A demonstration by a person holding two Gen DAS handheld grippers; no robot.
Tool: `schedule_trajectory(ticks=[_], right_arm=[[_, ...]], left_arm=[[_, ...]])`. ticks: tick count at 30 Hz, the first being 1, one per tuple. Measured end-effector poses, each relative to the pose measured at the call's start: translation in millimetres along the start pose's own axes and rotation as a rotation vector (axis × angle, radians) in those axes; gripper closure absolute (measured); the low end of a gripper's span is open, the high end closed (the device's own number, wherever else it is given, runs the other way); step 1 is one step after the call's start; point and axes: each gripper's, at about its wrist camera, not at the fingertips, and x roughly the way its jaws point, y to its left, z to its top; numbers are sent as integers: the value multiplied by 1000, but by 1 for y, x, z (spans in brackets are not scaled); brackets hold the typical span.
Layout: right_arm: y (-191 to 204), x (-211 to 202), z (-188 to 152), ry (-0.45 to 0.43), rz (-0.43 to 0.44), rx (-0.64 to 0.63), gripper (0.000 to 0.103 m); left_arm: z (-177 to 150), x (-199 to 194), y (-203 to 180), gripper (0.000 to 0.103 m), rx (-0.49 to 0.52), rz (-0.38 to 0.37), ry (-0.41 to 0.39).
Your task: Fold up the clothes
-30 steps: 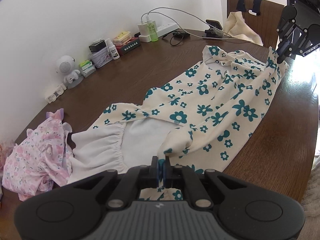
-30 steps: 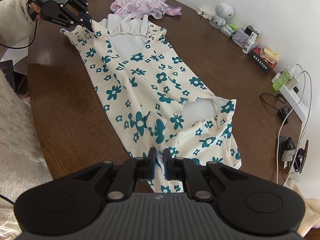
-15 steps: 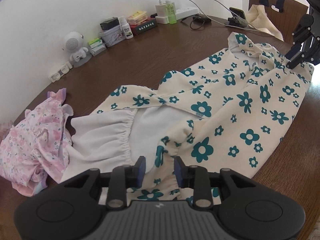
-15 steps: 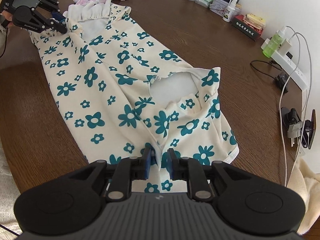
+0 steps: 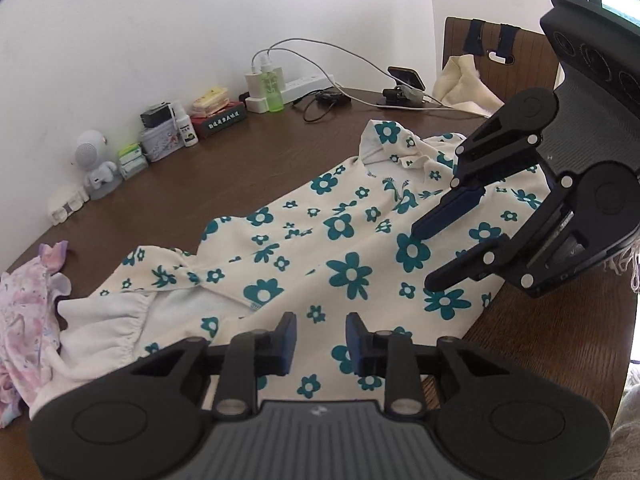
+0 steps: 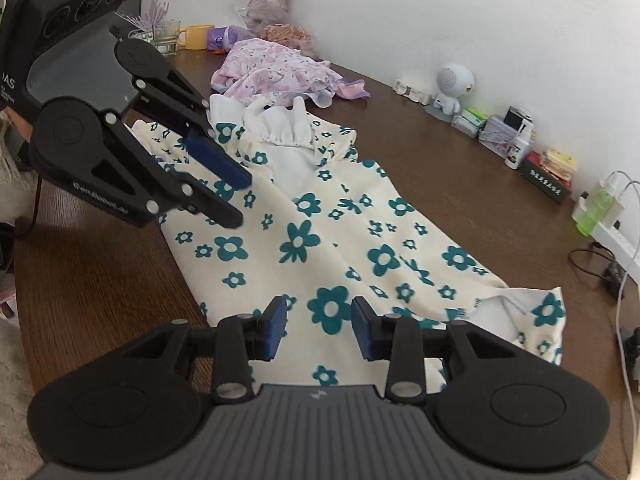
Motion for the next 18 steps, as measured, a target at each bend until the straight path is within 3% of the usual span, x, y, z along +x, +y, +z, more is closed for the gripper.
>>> schedule_trajectory(ticks=[6, 10, 13, 15, 17, 18], right_arm=[[-19, 13, -21, 4, 95, 46, 66], [-44, -3, -46, 3, 80, 112, 66], [-61, -20, -65, 11, 43, 150, 65], [-71, -29, -75, 21, 21, 177, 65], [-75, -36, -82, 25, -1, 185, 66], [-77, -40, -86, 27, -11, 188, 66]], left_arm=[[-28, 5, 28, 72, -69, -49, 39], [-54, -12, 62, 71, -162, -49, 57], [-71, -29, 84, 86, -216, -48, 68], [-79, -39, 92, 83, -210, -7, 84], [-88, -48, 99, 69, -201, 31, 94], [-92, -52, 103, 67, -210, 33, 99]])
